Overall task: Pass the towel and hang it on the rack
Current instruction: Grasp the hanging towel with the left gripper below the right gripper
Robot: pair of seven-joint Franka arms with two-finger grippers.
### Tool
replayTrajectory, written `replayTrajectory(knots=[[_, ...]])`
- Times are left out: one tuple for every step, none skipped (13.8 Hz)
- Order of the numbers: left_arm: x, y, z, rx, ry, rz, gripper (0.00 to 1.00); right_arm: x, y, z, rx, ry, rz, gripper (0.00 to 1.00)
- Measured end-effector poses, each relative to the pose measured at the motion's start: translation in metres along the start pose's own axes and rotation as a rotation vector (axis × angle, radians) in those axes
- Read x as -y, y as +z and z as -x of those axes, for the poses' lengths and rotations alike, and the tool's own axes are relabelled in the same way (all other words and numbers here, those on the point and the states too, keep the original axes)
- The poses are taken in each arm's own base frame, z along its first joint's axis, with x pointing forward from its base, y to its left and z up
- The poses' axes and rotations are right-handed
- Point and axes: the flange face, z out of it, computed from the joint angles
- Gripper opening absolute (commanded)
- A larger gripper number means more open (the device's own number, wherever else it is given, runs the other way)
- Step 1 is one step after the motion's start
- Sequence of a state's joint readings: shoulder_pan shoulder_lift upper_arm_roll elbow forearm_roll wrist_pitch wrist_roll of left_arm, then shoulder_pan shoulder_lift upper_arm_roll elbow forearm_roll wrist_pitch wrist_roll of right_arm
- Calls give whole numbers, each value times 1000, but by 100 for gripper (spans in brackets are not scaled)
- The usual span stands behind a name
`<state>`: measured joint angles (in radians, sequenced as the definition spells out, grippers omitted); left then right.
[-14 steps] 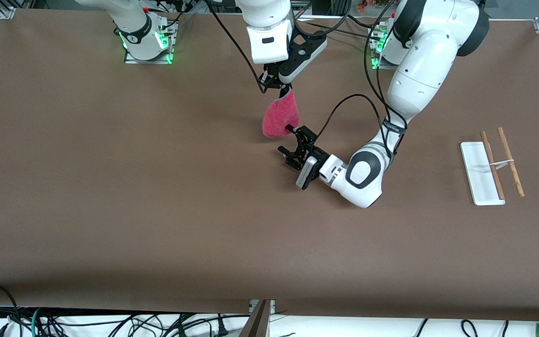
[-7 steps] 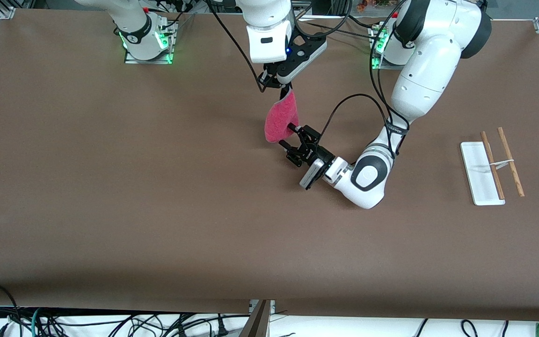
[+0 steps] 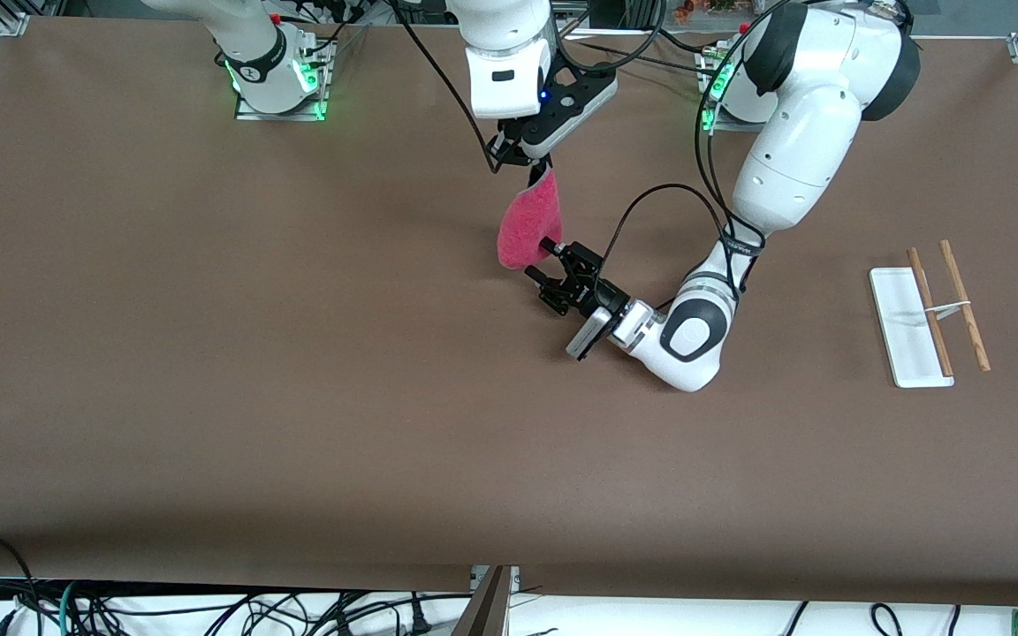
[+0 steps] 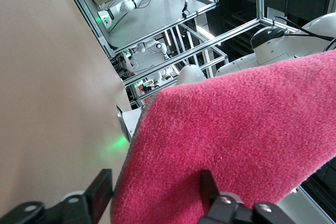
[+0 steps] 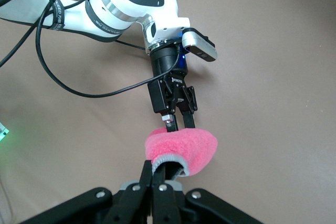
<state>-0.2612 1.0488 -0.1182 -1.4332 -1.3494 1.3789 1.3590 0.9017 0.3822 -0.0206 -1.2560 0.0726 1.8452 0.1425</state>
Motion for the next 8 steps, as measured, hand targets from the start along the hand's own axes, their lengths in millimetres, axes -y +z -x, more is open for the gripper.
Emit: replayTrajectory(knots=[[-1, 1, 0, 2, -1, 5, 57, 1, 0, 0, 0, 1, -1, 0], [-1, 3, -1, 3, -9, 7, 51, 2, 0, 0, 1, 0, -2, 0], [0, 6, -1, 7, -24, 11, 43, 3, 0, 1, 1, 1, -2, 0], [0, 9, -1, 11, -37, 14, 33, 3, 0, 1, 1, 1, -2, 0], [-1, 12, -2, 14, -42, 17, 20, 3, 0, 1, 1, 1, -2, 0], [-1, 13, -3, 15, -41, 18, 13, 3, 0, 1, 1, 1, -2, 0], [-2, 13, -4, 16, -39, 17, 6, 3, 0, 1, 2, 1, -2, 0], [-3, 12, -6, 17, -38, 17, 3, 3, 0, 1, 2, 1, -2, 0]])
